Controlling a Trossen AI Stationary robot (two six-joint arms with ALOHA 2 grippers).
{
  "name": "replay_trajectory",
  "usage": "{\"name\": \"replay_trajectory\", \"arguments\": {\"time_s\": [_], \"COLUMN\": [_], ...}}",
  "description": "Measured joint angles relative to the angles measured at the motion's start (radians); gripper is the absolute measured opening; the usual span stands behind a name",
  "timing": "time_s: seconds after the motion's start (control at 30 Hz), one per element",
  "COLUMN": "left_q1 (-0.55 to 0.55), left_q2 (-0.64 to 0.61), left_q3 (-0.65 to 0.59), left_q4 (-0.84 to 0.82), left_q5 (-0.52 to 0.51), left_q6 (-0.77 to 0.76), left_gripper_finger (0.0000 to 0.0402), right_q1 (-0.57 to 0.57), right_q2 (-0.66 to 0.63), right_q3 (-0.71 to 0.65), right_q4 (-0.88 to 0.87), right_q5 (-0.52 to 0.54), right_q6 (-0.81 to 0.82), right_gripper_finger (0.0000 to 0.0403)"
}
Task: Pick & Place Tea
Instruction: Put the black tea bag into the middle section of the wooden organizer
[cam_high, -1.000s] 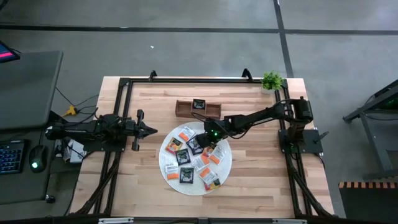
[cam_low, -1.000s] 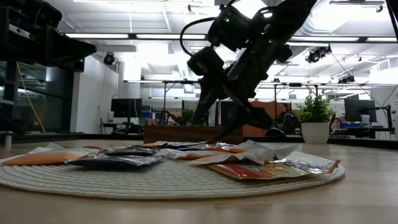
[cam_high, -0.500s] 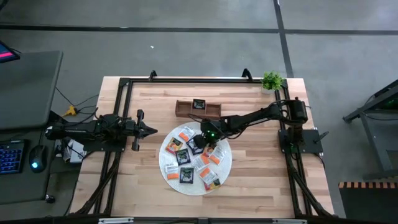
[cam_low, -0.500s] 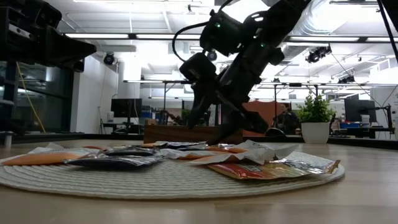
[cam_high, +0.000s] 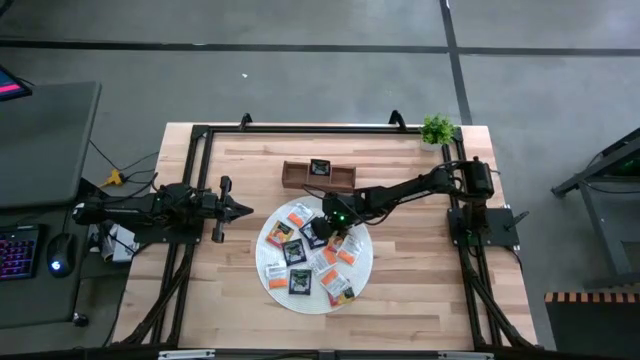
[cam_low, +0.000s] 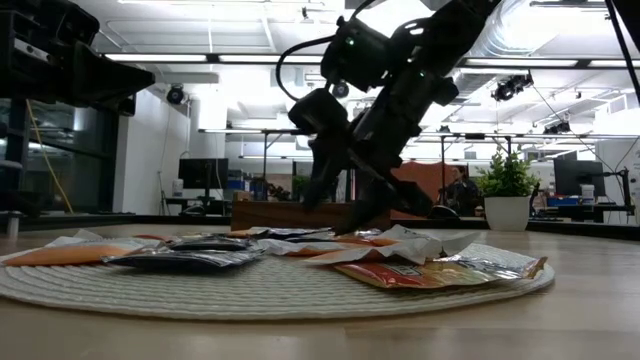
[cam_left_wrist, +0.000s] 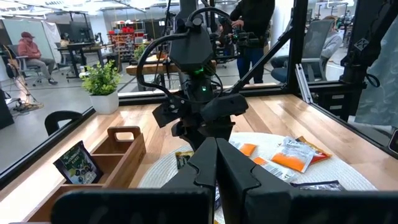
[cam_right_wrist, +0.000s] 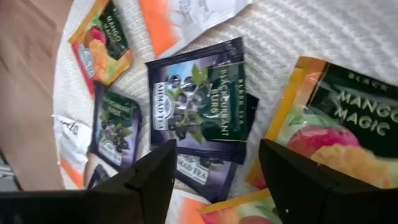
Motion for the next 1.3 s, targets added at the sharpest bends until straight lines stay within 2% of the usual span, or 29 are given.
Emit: {"name": "replay_trajectory", "arguments": {"time_s": [0.3,0.6,0.77,1.13,1.3], "left_q1": [0.000,0.000,0.000,0.000,0.000], "left_q2": [0.000,0.000,0.000,0.000,0.000], "left_q3": [0.000,0.000,0.000,0.000,0.000], "left_q4": [0.000,0.000,0.000,0.000,0.000], "left_q5": [0.000,0.000,0.000,0.000,0.000], "left_q6": [0.000,0.000,0.000,0.000,0.000], "left_gripper_finger": [0.0000,0.0000,0.0000,0.0000,0.0000], "right_q1": [0.000,0.000,0.000,0.000,0.002], "right_q2": [0.000,0.000,0.000,-0.004,-0.053], "right_q3": [0.000,0.000,0.000,0.000,0.001], "right_q4": [-0.006,-0.013,-0.016,-0.010,-0.016], "right_q5": [0.005,-0.006,-0.019,-0.014,0.019], "right_q6": [-0.009,-0.019,-0.043,-0.057,-0.080], "right_gripper_finger": [0.0124,0.0059,0.0008,0.0001,0.0001]}}
